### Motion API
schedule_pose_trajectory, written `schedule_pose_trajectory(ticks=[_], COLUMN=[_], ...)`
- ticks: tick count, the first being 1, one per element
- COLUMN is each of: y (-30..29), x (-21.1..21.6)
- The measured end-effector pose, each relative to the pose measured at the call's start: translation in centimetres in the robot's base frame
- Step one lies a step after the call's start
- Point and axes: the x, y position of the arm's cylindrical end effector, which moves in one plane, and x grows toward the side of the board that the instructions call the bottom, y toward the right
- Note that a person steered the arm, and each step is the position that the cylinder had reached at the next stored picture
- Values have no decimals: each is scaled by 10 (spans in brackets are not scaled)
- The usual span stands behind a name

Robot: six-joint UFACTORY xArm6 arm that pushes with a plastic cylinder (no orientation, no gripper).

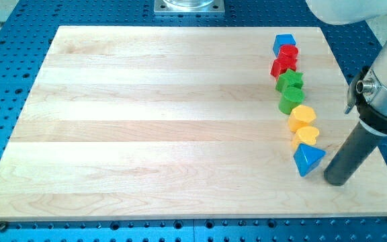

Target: Move the red star to the top center

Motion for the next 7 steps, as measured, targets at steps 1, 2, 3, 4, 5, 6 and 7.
schedule_pose_trajectory(ticks=[1, 2, 3, 4, 5, 6, 7], y=[0, 0, 1, 1, 2, 2, 6], x=[0, 5, 5, 5, 5, 5, 5])
